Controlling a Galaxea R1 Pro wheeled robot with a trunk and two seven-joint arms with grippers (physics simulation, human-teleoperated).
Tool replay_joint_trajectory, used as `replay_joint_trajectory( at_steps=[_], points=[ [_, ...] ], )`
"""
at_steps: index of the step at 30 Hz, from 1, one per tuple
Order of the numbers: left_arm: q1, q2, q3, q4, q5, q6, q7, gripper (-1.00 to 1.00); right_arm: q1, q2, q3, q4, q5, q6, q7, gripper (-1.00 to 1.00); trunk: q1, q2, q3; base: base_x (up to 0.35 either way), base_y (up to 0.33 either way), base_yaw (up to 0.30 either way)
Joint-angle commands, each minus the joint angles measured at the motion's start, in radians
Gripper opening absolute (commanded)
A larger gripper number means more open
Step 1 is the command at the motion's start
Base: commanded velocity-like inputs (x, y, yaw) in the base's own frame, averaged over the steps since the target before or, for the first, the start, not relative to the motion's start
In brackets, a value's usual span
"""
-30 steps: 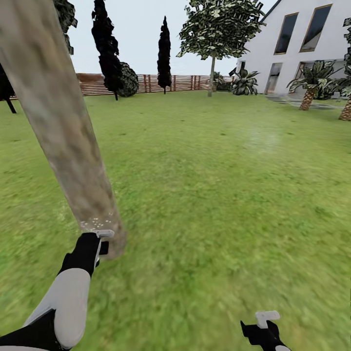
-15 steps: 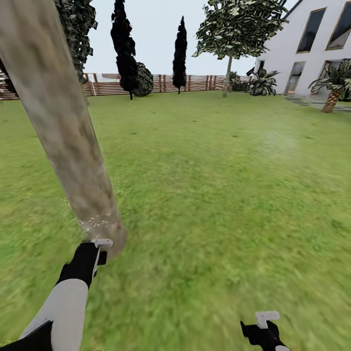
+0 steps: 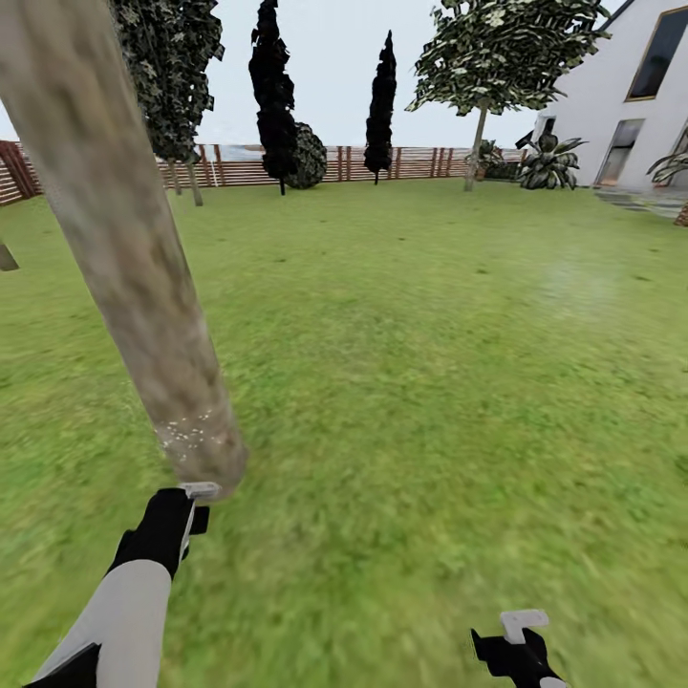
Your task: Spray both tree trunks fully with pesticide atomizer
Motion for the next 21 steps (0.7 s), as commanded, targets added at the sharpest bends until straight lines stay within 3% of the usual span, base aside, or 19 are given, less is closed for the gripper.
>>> replay_joint_trajectory(
  at_steps=[1, 5, 14, 21],
  points=[
    [-0.001, -0.001, 0.006, -0.003, -0.006, 0.003, -0.004, -1.00, -0.001, 0.000, -0.009, 0.001, 0.005, -0.004, 0.005, 1.00, 0.000, 0.000, -0.001, 0.015, -0.273, 0.001],
    [-0.001, -0.001, 0.006, -0.001, -0.005, 0.003, -0.004, -1.00, -0.001, 0.000, -0.009, 0.001, 0.005, -0.004, 0.005, 1.00, 0.000, 0.000, -0.001, 0.097, -0.273, 0.136],
    [0.000, 0.016, 0.011, 0.003, -0.017, 0.001, -0.004, -1.00, -0.001, 0.000, -0.008, 0.001, 0.005, -0.004, 0.005, 1.00, 0.000, 0.000, -0.001, 0.167, -0.253, 0.271],
    [0.002, 0.012, 0.004, 0.004, -0.018, 0.001, -0.003, -1.00, -0.001, 0.000, -0.009, 0.000, 0.005, -0.004, 0.005, 1.00, 0.000, 0.000, -0.001, 0.178, -0.244, 0.276]
  ],
)
